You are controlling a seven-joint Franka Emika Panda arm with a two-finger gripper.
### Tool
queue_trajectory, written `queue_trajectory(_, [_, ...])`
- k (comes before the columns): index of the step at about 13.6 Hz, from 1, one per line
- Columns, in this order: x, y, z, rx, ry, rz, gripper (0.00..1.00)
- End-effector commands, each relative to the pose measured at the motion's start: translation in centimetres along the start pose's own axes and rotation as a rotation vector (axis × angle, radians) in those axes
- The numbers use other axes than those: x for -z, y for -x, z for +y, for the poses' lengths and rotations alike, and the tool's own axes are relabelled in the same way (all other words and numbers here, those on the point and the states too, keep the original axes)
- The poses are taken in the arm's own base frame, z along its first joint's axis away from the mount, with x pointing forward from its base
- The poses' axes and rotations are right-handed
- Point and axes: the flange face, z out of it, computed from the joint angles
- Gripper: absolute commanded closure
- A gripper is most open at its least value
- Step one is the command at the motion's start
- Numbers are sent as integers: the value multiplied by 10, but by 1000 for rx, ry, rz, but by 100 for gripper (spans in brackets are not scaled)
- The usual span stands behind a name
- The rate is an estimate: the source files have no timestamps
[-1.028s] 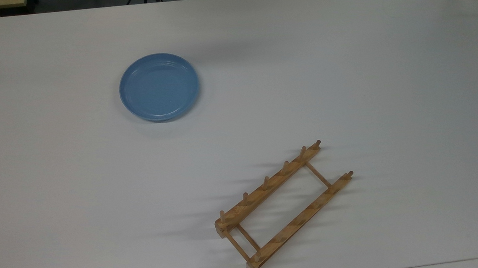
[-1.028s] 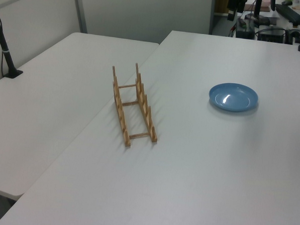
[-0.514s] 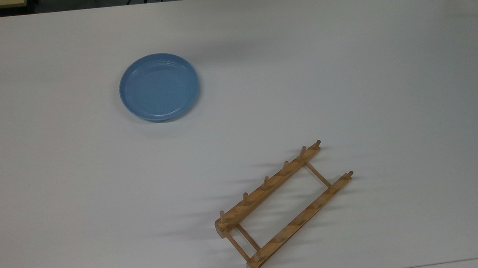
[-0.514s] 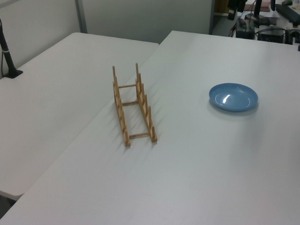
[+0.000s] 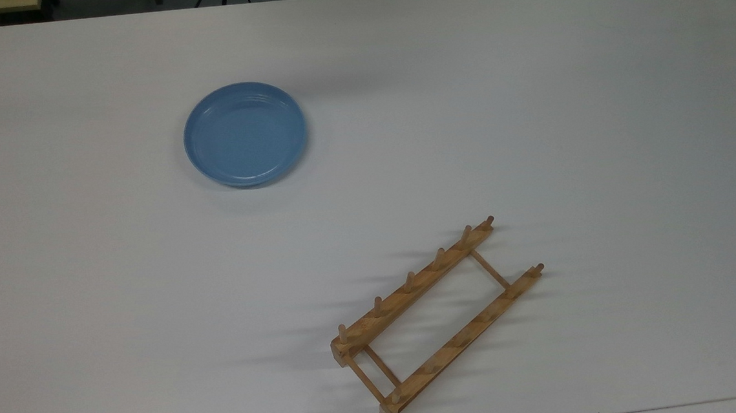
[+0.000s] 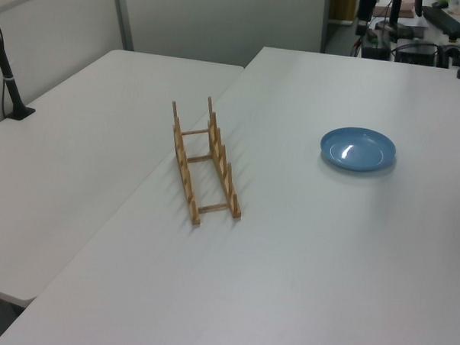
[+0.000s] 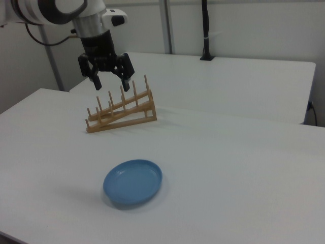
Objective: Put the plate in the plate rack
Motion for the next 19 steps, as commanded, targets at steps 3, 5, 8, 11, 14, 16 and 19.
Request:
queue_trajectory(3, [-59,22,46,150,0,-105,0])
queue_trajectory(5, [-101,27,75,101,30,-36,0])
queue_trajectory(8, [-157,35,92,81,48,5,0])
queue_trajectory(11, [-207,30,98,78,25,-57,0])
queue_trajectory(14, [-252,24,103,67,13,-94,0])
queue_trajectory(16, [-276,19,105,60,15,-94,0])
queue_trajectory(19, [-304,15,106,48,18,-95,0])
